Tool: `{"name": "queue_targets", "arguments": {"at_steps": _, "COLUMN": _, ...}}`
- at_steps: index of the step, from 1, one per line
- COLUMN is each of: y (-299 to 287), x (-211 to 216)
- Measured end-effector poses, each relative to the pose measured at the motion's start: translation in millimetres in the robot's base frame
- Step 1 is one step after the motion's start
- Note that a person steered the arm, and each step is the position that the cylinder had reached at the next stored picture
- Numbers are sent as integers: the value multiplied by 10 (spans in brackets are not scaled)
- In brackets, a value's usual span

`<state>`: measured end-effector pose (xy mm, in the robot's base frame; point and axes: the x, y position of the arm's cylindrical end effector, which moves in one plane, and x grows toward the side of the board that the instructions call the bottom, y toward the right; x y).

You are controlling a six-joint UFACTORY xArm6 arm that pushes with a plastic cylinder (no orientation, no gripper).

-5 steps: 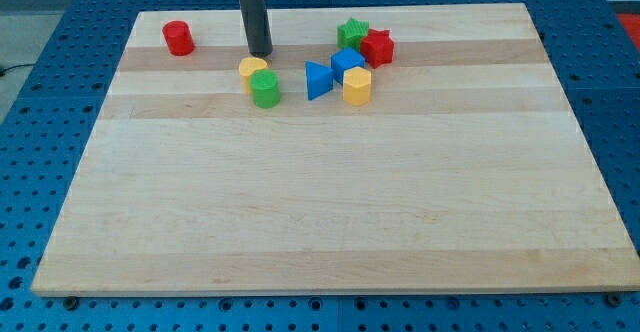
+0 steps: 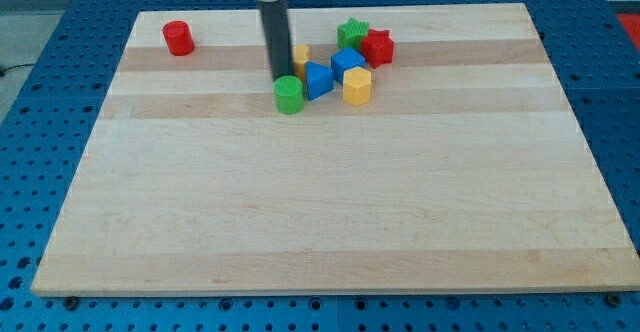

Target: Move the yellow hexagon to the top right of the red star

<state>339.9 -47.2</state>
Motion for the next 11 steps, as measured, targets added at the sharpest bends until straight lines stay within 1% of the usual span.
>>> {"name": "queue_targets", "arguments": {"at_steps": 1, "y": 137, "x": -224}}
{"name": "queue_targets", "arguments": {"at_steps": 2, "y": 137, "x": -568}}
{"name": "queue_targets", "arguments": {"at_steps": 3, "y": -61, "x": -359}}
{"name": "queue_targets", "arguments": {"at_steps": 4, "y": -424, "x": -304}}
{"name": "queue_targets", "arguments": {"at_steps": 5, "y": -648, "x": -137}}
{"name": "queue_targets", "arguments": {"at_steps": 6, "y": -660, "x": -435}}
{"name": "queue_targets", "arguments": {"at_steps": 7, "y": -484, "x": -664}}
{"name": "queue_targets", "arguments": {"at_steps": 8, "y": -486, "x": -769}}
{"name": "queue_targets", "arguments": {"at_steps": 9, "y": -504, "x": -1073}}
{"name": "queue_targets", "arguments": {"at_steps": 10, "y": -228, "x": -1251}}
{"name": "queue_targets", "arguments": {"at_steps": 11, "y": 334, "x": -1359}}
